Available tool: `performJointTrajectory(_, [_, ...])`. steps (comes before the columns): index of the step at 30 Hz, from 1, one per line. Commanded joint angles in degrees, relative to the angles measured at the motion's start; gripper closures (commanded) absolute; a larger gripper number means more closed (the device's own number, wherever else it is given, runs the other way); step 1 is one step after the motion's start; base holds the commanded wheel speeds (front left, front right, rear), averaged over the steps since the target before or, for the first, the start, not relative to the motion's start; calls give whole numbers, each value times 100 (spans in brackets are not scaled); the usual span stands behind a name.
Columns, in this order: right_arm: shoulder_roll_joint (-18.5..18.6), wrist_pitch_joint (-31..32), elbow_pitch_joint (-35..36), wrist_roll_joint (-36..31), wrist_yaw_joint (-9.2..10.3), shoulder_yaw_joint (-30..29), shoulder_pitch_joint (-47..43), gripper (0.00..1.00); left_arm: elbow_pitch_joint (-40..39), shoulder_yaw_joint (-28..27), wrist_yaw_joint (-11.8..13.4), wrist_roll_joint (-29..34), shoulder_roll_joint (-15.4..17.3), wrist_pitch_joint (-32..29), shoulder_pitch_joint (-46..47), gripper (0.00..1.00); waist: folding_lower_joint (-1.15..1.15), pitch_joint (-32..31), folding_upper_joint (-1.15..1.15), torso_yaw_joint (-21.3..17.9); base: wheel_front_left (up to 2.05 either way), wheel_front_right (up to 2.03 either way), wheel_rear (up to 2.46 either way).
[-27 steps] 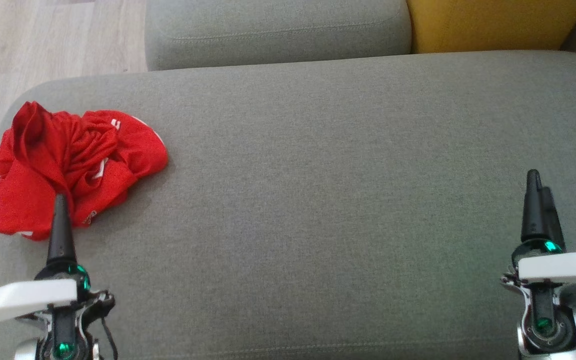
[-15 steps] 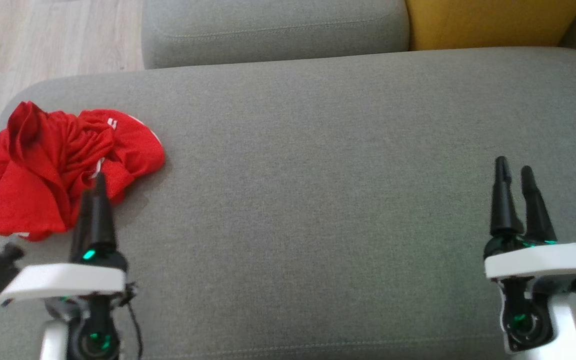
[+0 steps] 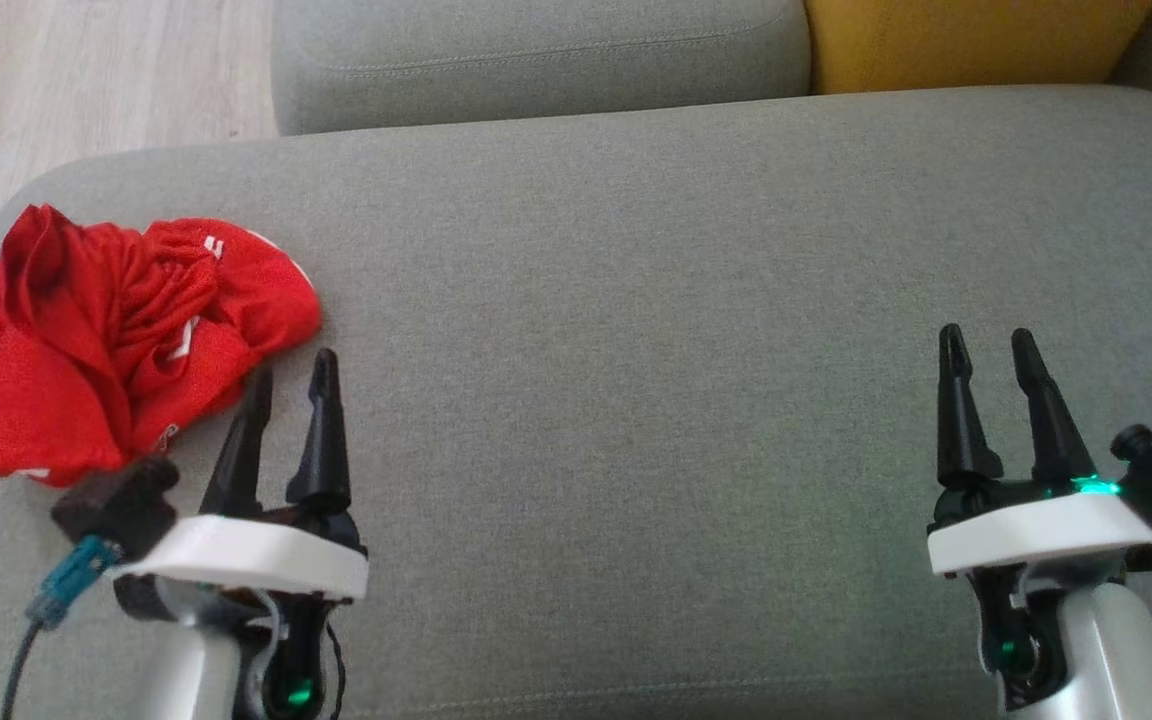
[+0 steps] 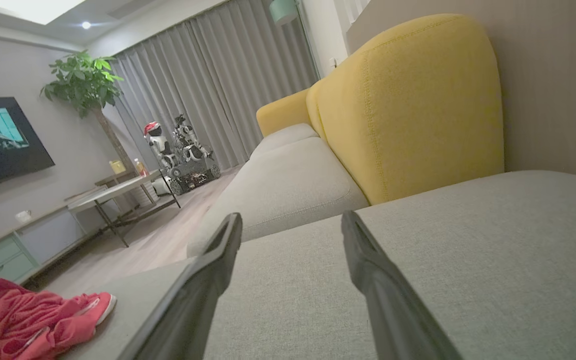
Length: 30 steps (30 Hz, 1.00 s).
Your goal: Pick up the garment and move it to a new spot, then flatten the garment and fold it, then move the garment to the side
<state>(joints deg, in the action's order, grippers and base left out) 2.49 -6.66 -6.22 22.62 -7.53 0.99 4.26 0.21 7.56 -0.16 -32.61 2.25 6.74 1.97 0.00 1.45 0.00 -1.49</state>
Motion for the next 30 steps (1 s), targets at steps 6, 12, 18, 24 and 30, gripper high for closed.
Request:
performJointTrajectory(6, [35, -182, 76, -739, 3, 84, 373, 0, -225, 386, 585, 784, 361, 179, 357, 0, 0, 12, 0, -24, 0, 0, 0])
performJointTrajectory(12, [31, -300, 36, -1244, 3, 149, 395, 0, -101, 1015, 1205, 1417, 771, 296, 445, 0, 0, 22, 0, -58, 0, 0, 0])
performJointTrajectory(18, [32, -384, 29, -1603, 3, 221, 412, 0, 39, 1385, 1669, 1706, 968, 380, 541, 0, 0, 33, 0, -68, 0, 0, 0])
performJointTrajectory(24, [33, -485, -14, -1584, 4, 312, 431, 0, 25, 1584, 2062, 1817, 1035, 480, 630, 0, 0, 72, 0, -61, 0, 0, 0])
performJointTrajectory(30, [35, -586, -230, -1184, 4, 391, 467, 0, -79, 1374, 1980, 1725, 885, 580, 532, 0, 0, 108, 0, -75, 0, 0, 0])
